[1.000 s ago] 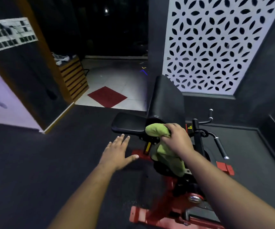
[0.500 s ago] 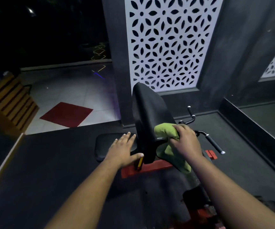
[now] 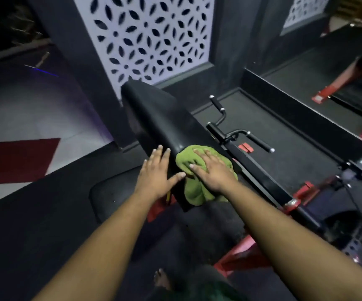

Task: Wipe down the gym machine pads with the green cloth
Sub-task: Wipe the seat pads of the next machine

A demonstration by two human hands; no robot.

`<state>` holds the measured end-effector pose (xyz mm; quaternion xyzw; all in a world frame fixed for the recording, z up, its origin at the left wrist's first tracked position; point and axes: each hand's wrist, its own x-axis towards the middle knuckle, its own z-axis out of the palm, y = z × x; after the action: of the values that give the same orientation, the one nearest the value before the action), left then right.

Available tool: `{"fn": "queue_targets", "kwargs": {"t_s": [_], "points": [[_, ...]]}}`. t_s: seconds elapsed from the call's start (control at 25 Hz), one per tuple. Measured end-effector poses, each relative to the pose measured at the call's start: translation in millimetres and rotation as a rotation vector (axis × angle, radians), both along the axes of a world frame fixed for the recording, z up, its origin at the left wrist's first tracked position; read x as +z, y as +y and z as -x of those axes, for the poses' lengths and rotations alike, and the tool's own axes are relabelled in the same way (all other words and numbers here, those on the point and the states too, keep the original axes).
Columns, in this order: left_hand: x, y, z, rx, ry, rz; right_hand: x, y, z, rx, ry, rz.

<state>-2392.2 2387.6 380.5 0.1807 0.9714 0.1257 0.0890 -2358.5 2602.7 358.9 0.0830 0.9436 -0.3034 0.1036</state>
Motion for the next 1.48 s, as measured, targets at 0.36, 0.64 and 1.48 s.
{"fn": "queue_targets", "kwargs": {"t_s": [0.36,0.64,1.48], "points": [[-20.4,28.4,64.3,-0.139,-0.036,-0.04,-34.6,47.7,53.3,-0.209,-0.231,0.272],[-27.1,30.1,67.7,-0.139,-0.083,-0.052,-84.9,103.5,96.3,-0.446,-0.481,0.333],[-21.2,27.7,112.6,-0.167,-0.064,-0.072,-53.9,66.5,146.3,-0.167,-0.381,0.105]]}}
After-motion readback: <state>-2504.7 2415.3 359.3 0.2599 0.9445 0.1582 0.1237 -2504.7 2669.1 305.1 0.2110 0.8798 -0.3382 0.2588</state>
